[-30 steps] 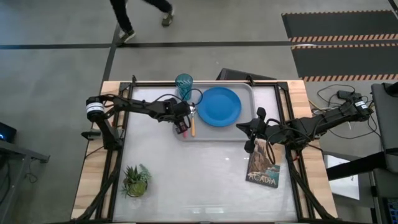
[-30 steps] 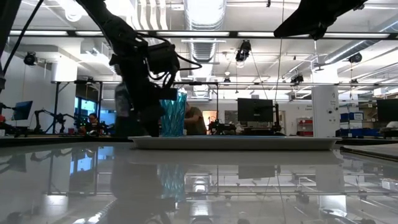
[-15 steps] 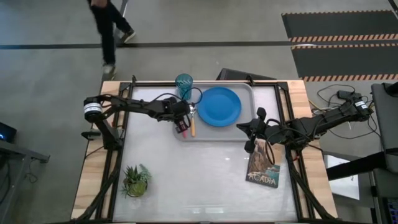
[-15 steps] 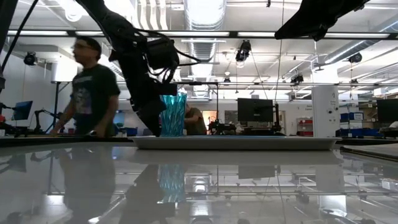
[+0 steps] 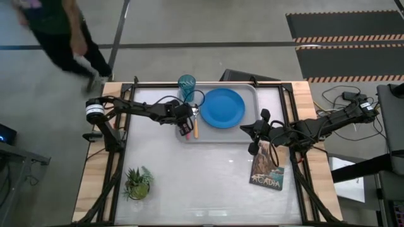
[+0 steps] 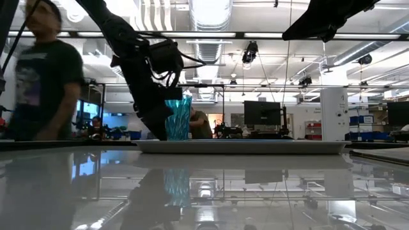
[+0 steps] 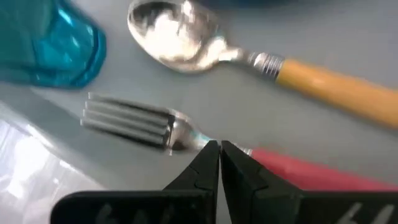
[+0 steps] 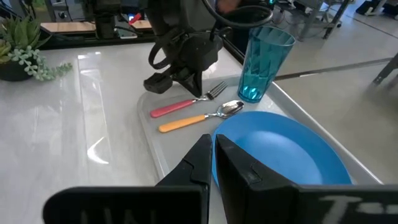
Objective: Pick and place plate/cup/fork/spoon on tray
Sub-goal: Adjust the pink fork
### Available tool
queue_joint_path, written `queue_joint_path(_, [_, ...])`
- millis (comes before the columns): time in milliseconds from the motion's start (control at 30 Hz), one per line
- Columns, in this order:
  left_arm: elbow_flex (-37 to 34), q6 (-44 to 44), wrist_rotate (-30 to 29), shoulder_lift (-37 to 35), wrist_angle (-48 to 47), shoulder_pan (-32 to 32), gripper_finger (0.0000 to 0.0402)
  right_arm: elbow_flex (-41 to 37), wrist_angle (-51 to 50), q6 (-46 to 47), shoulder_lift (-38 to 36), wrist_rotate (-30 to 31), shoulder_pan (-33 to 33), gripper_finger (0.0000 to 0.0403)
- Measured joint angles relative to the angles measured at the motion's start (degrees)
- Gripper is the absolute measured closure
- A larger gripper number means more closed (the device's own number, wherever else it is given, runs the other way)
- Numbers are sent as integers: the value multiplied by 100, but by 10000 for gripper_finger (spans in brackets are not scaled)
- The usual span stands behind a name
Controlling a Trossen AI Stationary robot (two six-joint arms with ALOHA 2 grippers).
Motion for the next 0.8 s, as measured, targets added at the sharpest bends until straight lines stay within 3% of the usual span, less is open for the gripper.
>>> queue_joint_path(533, [-22, 93, -90, -11, -113, 35, 402, 0, 0, -9, 0, 2, 0, 394])
queue_joint_path(800, [-278, 52, 0, -4, 424, 37, 402, 0, 0, -16, 0, 0, 0, 394])
